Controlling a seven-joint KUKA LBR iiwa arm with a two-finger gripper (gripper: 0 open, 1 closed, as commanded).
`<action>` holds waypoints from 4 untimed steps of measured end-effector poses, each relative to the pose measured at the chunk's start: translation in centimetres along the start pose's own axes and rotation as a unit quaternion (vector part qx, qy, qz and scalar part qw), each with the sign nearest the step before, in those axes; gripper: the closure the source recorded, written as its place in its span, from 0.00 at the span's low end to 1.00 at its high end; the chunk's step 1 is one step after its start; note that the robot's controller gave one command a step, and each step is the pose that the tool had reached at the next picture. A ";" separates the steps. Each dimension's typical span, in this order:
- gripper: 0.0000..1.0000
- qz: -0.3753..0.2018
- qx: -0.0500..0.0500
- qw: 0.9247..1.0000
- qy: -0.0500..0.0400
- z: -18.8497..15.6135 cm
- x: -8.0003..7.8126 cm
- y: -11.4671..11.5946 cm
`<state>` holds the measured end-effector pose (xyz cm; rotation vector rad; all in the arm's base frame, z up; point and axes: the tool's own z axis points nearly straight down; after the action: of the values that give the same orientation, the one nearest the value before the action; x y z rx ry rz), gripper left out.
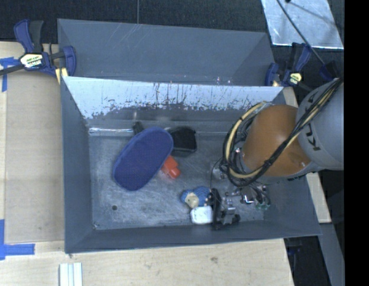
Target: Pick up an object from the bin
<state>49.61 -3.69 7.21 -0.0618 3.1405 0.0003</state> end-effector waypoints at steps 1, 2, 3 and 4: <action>0.00 -0.134 0.000 0.991 0.000 0.2 -0.3 5.3; 0.00 -0.480 0.000 0.877 -0.003 -1.1 0.3 7.7; 1.00 -0.479 0.001 0.878 -0.005 -1.2 0.2 7.6; 1.00 -0.479 0.003 0.878 -0.006 -8.9 -3.2 6.5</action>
Offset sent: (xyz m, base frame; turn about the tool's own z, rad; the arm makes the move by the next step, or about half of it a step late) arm -0.0004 0.0522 -0.0021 -0.2665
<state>52.55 2.98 16.17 -1.5537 2.7169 -0.0085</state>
